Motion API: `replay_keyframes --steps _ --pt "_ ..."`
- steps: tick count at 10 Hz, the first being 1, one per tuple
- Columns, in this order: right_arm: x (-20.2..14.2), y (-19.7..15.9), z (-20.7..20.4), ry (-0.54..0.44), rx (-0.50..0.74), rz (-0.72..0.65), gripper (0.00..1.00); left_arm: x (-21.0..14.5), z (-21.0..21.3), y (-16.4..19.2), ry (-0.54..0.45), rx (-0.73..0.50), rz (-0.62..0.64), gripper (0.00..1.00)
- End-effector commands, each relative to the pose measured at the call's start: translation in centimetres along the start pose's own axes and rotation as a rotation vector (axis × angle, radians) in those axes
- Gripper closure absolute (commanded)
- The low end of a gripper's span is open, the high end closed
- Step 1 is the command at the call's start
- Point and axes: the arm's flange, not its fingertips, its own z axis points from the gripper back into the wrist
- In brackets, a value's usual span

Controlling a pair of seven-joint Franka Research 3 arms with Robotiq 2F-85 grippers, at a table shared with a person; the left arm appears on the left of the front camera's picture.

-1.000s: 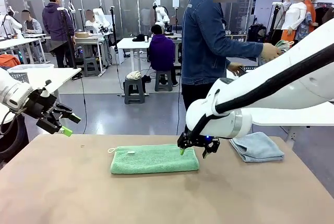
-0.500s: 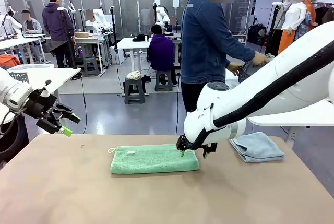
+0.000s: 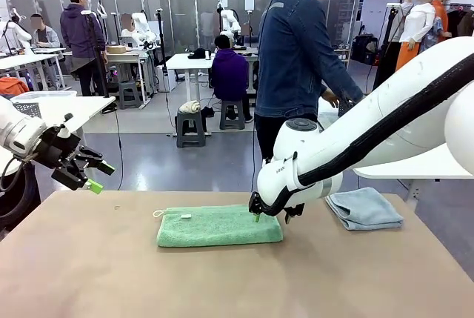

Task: Fold the towels and place them in the basket.
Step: When a person lays out a Towel with hook on the table, fold it in half twice.

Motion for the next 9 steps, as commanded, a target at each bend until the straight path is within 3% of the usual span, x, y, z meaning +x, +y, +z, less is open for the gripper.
replay_keyframes --steps 1,6,8,9 --pt "0.3 1.3 -0.6 -0.029 -0.037 -0.036 0.2 0.1 -0.1 0.1 0.005 0.006 -0.001 0.0" --pt "0.9 1.3 -1.1 -0.011 -0.048 -0.048 0.2 0.1 -0.1 0.1 0.005 0.006 -0.001 0.0" --pt "0.9 1.2 -1.4 0.005 -0.048 -0.054 0.31 0.1 -0.1 0.1 0.005 0.006 -0.001 0.0" --pt "0.9 1.1 -1.6 0.01 -0.048 -0.054 0.44 0.1 -0.1 0.1 0.005 0.006 -0.001 0.0"
